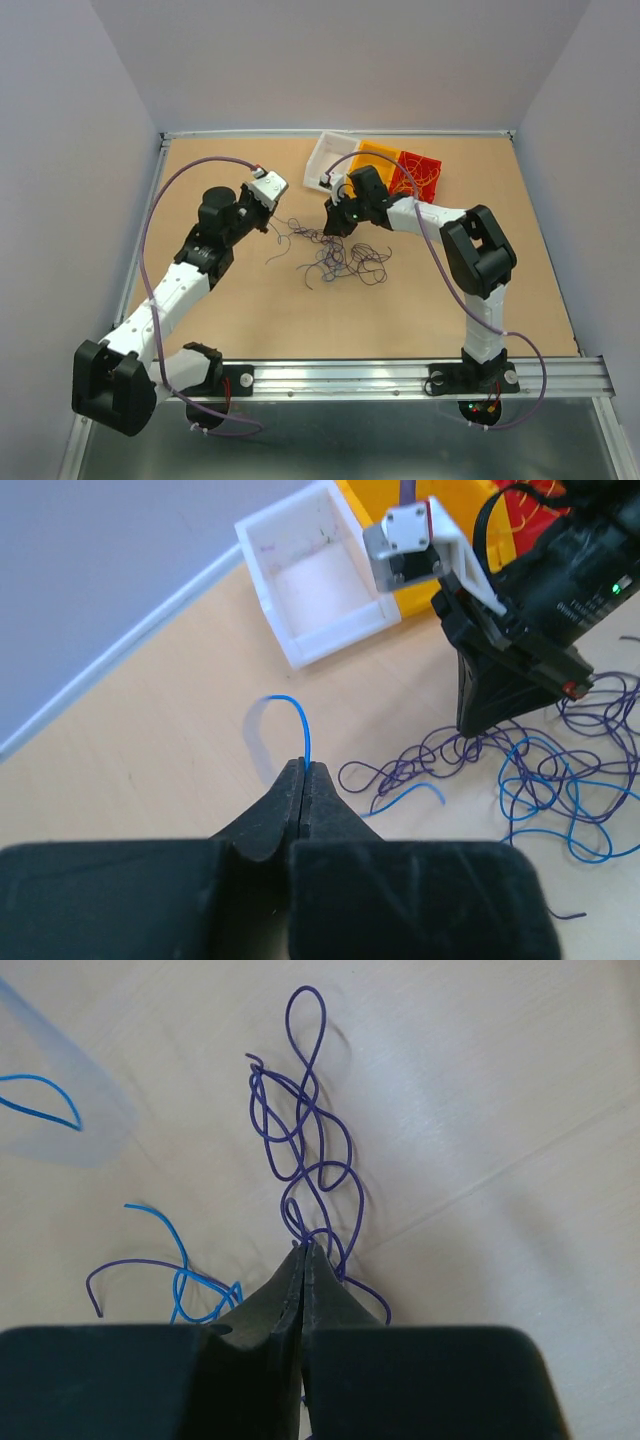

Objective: Untangle the cables

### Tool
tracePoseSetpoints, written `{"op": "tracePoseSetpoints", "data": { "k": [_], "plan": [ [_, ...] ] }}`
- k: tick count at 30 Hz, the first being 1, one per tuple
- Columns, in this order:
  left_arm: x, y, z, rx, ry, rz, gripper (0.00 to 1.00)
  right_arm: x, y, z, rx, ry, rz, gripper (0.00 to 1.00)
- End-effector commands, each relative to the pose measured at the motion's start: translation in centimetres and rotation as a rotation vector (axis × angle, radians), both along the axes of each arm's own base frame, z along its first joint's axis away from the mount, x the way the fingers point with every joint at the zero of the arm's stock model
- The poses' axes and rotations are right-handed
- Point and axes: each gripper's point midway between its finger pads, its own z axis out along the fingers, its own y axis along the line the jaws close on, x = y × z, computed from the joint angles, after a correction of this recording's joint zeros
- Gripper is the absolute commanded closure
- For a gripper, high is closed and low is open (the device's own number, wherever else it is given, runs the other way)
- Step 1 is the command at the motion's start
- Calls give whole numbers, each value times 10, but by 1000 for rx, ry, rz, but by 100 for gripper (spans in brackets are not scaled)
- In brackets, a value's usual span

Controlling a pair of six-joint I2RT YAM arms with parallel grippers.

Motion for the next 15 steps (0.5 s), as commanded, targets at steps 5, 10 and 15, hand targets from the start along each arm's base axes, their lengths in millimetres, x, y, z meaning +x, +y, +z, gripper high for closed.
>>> {"op": "tracePoseSetpoints", "data": {
  "k": [5, 10, 15],
  "plan": [
    [-38, 19, 145, -187, -298, 33, 100, -21, 0, 35, 24, -94, 75, 99],
    [-47, 22, 212, -235, -368, 34, 100, -21, 0, 45, 35, -109, 62, 82],
    [-15, 8, 225, -243, -317, 34, 100, -14, 0, 70, 86, -147, -15, 78]
  ]
}}
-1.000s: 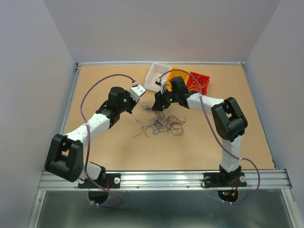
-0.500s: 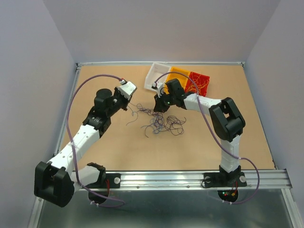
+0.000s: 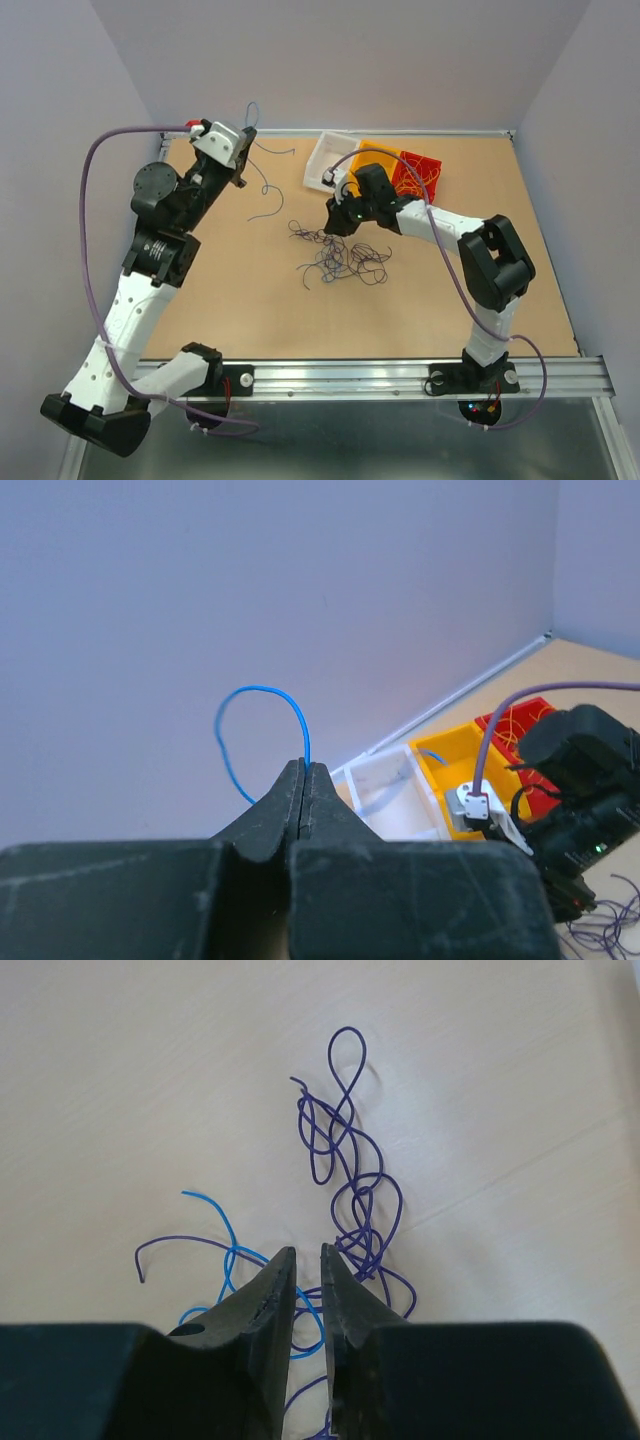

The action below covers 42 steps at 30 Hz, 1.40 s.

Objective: Untangle the cables

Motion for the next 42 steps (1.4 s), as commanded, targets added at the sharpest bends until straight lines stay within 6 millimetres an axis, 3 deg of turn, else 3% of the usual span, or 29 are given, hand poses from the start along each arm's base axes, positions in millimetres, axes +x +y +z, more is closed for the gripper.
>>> {"op": "tracePoseSetpoints", "data": {
  "k": [1, 4, 8, 10, 11, 12, 13, 14, 15, 16, 17, 18, 19, 20, 21, 22, 23, 26, 27, 28, 32, 33, 34, 36, 42],
  "plan": [
    [30, -11, -4, -16, 79, 0, 100, 4, 1, 34, 66, -73, -59, 77],
    [57, -26, -9, -45, 110, -20, 100, 14, -4, 47, 80, -107, -148, 76],
    [98, -43, -11, -82, 109, -16, 100, 32, -26, 64, 90, -147, -350, 76],
    [127, -50, -17, -87, 127, 9, 100, 43, -46, 77, 102, -184, -502, 76],
    [146, -57, -35, -72, 162, 18, 100, 49, -59, 77, 101, -195, -597, 76],
    [154, -60, -21, -80, 137, 24, 100, 50, -67, 82, 111, -205, -636, 77],
    [164, -61, -23, -68, 132, 42, 100, 53, -77, 94, 131, -232, -689, 78],
    [173, -63, -26, -63, 134, 56, 100, 53, -84, 101, 147, -247, -723, 78],
    [192, -70, -46, -41, 163, 67, 100, 56, -93, 109, 174, -266, -781, 78],
    [199, -71, -34, -39, 132, 81, 100, 52, -102, 115, 190, -279, -813, 79],
    [207, -73, -35, -40, 130, 87, 100, 50, -107, 120, 205, -289, -839, 79],
    [223, -78, -56, -24, 160, 97, 100, 52, -115, 127, 233, -308, -889, 80],
    [230, -80, -47, -35, 140, 103, 100, 46, -122, 132, 252, -321, -913, 81],
    [236, -83, -51, -32, 143, 104, 100, 45, -128, 134, 265, -331, -934, 82],
    [250, -88, -61, -18, 148, 109, 100, 44, -132, 145, 311, -349, -962, 82],
    [254, -94, -65, -10, 148, 108, 100, 41, -139, 141, 312, -351, -983, 82],
    [266, -98, -83, 20, 158, 120, 100, 39, -146, 155, 350, -374, -1017, 83],
    [278, -108, -84, 46, 124, 161, 100, 34, -156, 162, 383, -391, -1058, 85],
    [287, -112, -98, 65, 132, 172, 100, 32, -161, 160, 388, -393, -1079, 86],
    [289, -118, -94, 76, 103, 178, 100, 28, -165, 163, 405, -401, -1088, 87],
    [310, -119, -114, 78, 85, 243, 100, 20, -172, 174, 441, -417, -1105, 87],
    [316, -124, -130, 88, 101, 243, 100, 18, -175, 172, 443, -419, -1112, 87],
    [319, -127, -128, 83, 93, 240, 100, 15, -177, 176, 454, -425, -1113, 87],
    [326, -133, -150, 121, 114, 247, 100, 13, -180, 177, 458, -430, -1123, 87],
    [313, -153, -209, 231, 181, 220, 100, 8, -188, 178, 462, -445, -1144, 87]
  ]
}}
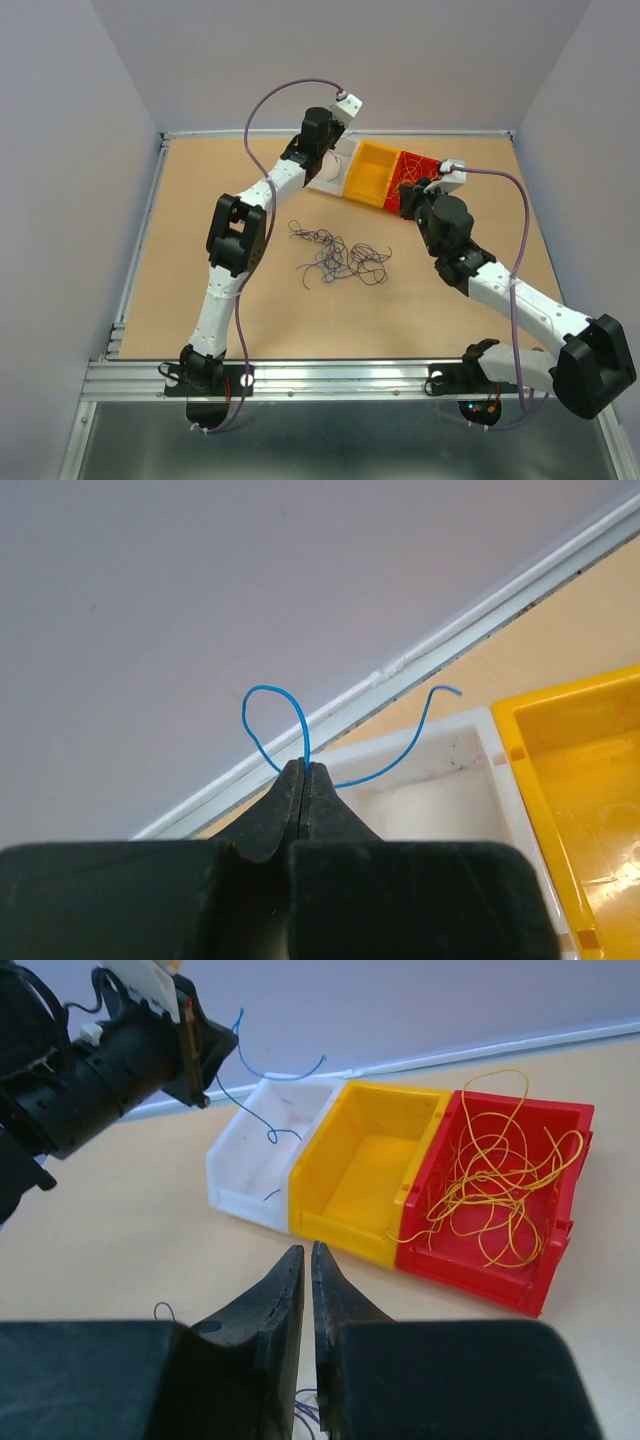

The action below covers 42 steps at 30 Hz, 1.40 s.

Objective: Untangle the cables

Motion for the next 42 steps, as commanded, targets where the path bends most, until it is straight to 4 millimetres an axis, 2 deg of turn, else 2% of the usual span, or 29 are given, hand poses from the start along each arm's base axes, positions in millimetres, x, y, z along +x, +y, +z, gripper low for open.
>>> {"op": "tracePoseSetpoints", "data": {
  "k": [1, 5, 6, 8, 9, 12, 16, 18, 19, 20, 21, 23, 24, 26, 27, 28, 32, 33, 34, 35, 36, 37, 38, 39, 40, 42],
  "plan": [
    [-9, -1, 20, 14, -71, 12, 100, 0, -10, 15, 44, -62, -42, 87],
    [-19, 2, -15, 40, 32, 2, 100, 0, -4, 15, 44, -62, -16, 88],
    [-21, 2, -14, 38, 38, -1, 100, 1, -4, 14, 42, -59, -16, 87],
    [-31, 2, -28, 38, 88, -22, 100, 2, -4, 13, 42, -56, -20, 87],
    [-36, 2, -26, 30, 97, -32, 100, 3, -4, 13, 41, -57, -19, 88],
    [-51, -3, -46, 26, 163, -91, 100, 4, -1, 12, 38, -51, -7, 88],
    [-48, -9, -54, 33, 198, -102, 100, 5, 4, 10, 33, -46, 16, 88],
    [-48, -9, -70, 56, 256, -96, 90, 5, 6, 9, 36, -44, 24, 87],
    [-43, -9, -59, 50, 244, -88, 88, 5, 6, 9, 33, -45, 26, 87],
    [-44, -8, -59, 52, 249, -81, 84, 5, 7, 8, 31, -42, 30, 87],
    [-45, -8, -49, 45, 237, -80, 74, 4, 7, 7, 26, -38, 36, 87],
    [-49, -5, -42, 45, 227, -80, 63, 4, 7, 7, 21, -35, 40, 87],
    [-52, -4, -27, 34, 207, -82, 58, 4, 9, 7, 18, -32, 50, 87],
    [-59, 0, -25, 38, 210, -86, 50, 4, 13, 3, 3, -17, 70, 87],
    [-64, 1, -9, 27, 190, -91, 43, 4, 18, 0, -17, 12, 98, 86],
    [-72, 2, -18, 33, 215, -116, 36, 5, 20, -5, -33, 33, 109, 85],
    [-98, 7, -13, 22, 236, -148, 32, 1, 27, -8, -53, 49, 153, 82],
    [-106, 11, 6, 14, 211, -158, 31, 0, 27, -8, -59, 49, 160, 82],
    [-114, 12, 7, 22, 212, -177, 31, -1, 30, -10, -64, 52, 182, 82],
    [-128, 15, -6, 42, 243, -207, 30, -2, 31, -11, -71, 57, 191, 81],
    [-142, 19, 11, 59, 210, -244, 29, -4, 34, -14, -84, 68, 212, 80],
    [-163, 19, -8, 91, 252, -319, 28, -4, 35, -13, -88, 70, 220, 80],
    [-175, 21, -12, 121, 251, -357, 23, -5, 35, -18, -97, 86, 227, 78],
    [-189, 24, 7, 124, 210, -392, 20, -5, 35, -17, -100, 85, 229, 77],
    [-211, 26, -15, 144, 250, -454, 19, -6, 36, -17, -102, 86, 234, 76],
    [-232, 31, -19, 175, 240, -512, 19, -9, 36, -16, -103, 81, 240, 74]
  ]
}}
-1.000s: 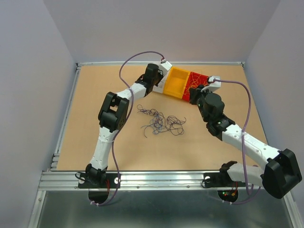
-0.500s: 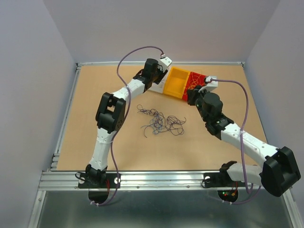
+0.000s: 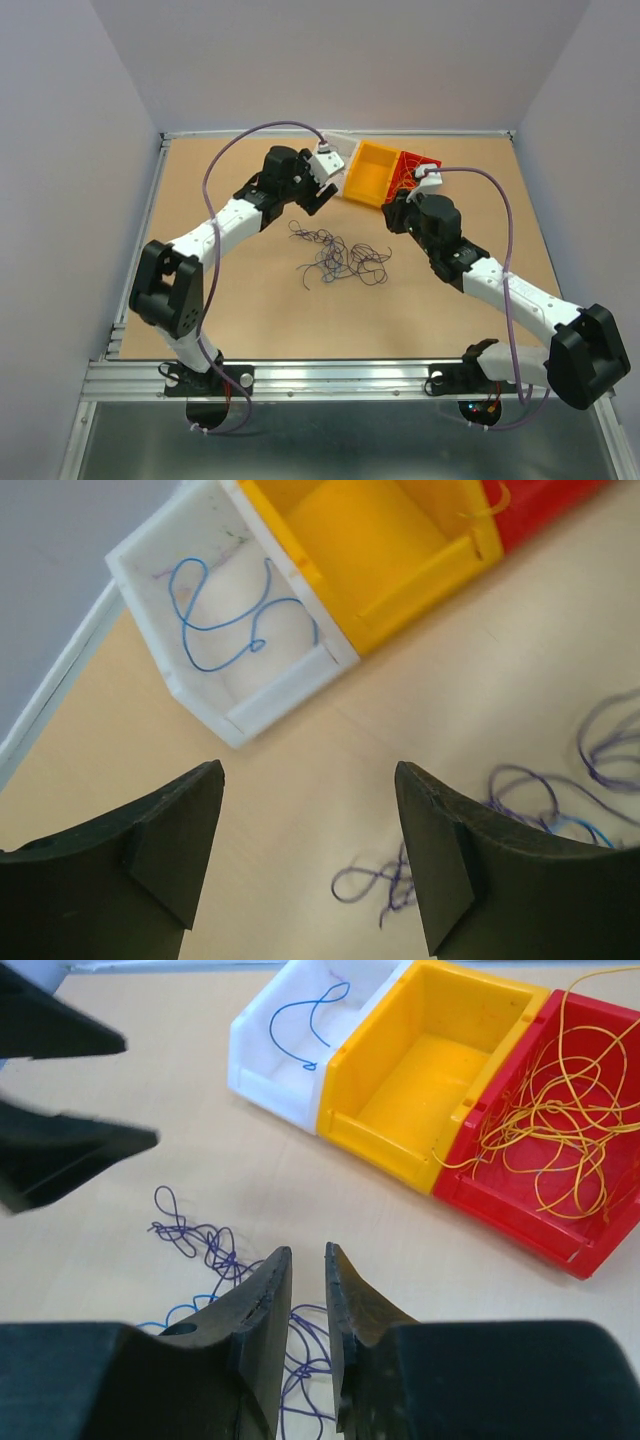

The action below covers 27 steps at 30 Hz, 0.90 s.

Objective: Untangle the cables

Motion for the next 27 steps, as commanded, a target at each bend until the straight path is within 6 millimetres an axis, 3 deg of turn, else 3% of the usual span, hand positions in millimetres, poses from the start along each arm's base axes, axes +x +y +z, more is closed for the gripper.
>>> {"op": "tracePoseSetpoints", "data": {
  "k": [1, 2, 5, 9, 13, 27],
  "plan": [
    [-54, -1, 20, 4, -75, -222, 18, 2, 5, 34, 15, -67, 36, 73],
    [-67, 2, 5, 15, -30, -236, 18, 0, 4, 35, 16, -70, 37, 73],
    [-96, 5, -10, 45, 62, -297, 21, -2, 4, 35, 18, -72, 48, 73],
    [-122, 6, -36, 74, 151, -315, 26, -5, 8, 38, 31, -72, 68, 73],
    [-136, 1, -58, 96, 177, -316, 30, -9, 11, 35, 41, -51, 89, 73],
    [-121, -2, -109, 175, 294, -194, 46, -25, -7, 16, 95, -50, 25, 74]
  ]
}}
